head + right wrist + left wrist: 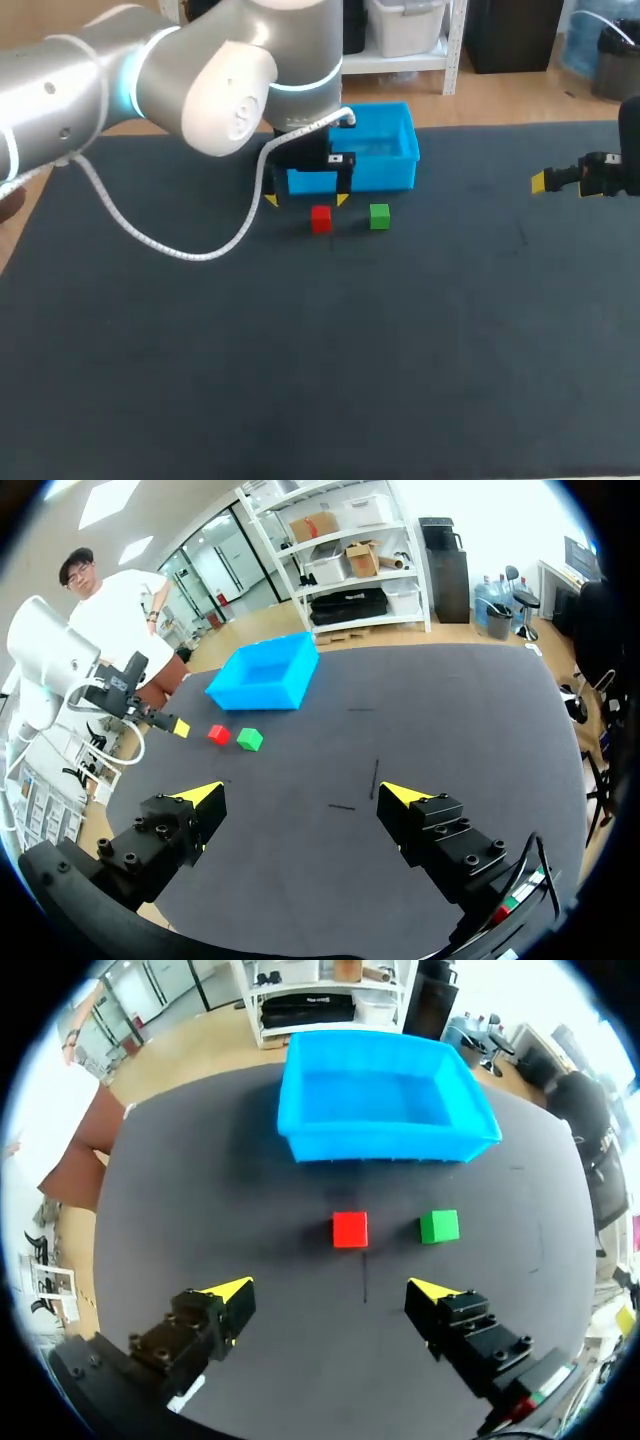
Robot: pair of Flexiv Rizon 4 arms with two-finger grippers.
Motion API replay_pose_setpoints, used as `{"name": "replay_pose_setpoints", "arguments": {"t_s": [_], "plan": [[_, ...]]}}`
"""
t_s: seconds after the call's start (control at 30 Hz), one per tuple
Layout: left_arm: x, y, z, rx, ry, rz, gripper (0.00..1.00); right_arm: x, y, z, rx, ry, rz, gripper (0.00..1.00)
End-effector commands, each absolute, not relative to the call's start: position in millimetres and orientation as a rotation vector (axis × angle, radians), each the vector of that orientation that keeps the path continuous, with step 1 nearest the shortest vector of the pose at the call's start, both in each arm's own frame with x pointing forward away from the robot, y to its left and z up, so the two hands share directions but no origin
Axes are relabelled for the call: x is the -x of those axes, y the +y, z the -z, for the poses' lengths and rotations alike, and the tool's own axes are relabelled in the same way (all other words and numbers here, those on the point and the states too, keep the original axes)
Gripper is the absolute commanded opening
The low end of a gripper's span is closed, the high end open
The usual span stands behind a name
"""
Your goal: Use the left arm to pick the red cube and place it into the blue plastic box first, then use the right arm to grasp the green cube and put it into the same blue plastic box after the first action is fully finished.
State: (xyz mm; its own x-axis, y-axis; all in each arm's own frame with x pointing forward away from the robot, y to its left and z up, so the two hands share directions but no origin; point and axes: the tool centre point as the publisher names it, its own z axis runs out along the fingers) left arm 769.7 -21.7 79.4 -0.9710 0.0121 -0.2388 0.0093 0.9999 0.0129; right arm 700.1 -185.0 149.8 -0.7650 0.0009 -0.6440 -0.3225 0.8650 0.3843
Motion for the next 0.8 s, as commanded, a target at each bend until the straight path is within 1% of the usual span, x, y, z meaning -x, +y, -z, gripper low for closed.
{"name": "replay_pose_setpoints", "arguments": {"t_s": [0.03, 0.3, 0.8], "plan": [[-783.3, -32.9, -68.4, -0.028, 2.941, 0.024, 1.0, -700.2, -185.2, -149.9, 0.232, 2.373, -0.637, 1.0], [-796.6, -40.9, -50.5, 0.0, 2.942, 0.032, 1.0, -700.2, -185.2, -149.9, 0.232, 2.373, -0.637, 1.0], [-819.4, -38.6, -27.3, 0.06, 2.938, 0.018, 1.0, -700.2, -185.2, -149.9, 0.232, 2.373, -0.637, 1.0]]}}
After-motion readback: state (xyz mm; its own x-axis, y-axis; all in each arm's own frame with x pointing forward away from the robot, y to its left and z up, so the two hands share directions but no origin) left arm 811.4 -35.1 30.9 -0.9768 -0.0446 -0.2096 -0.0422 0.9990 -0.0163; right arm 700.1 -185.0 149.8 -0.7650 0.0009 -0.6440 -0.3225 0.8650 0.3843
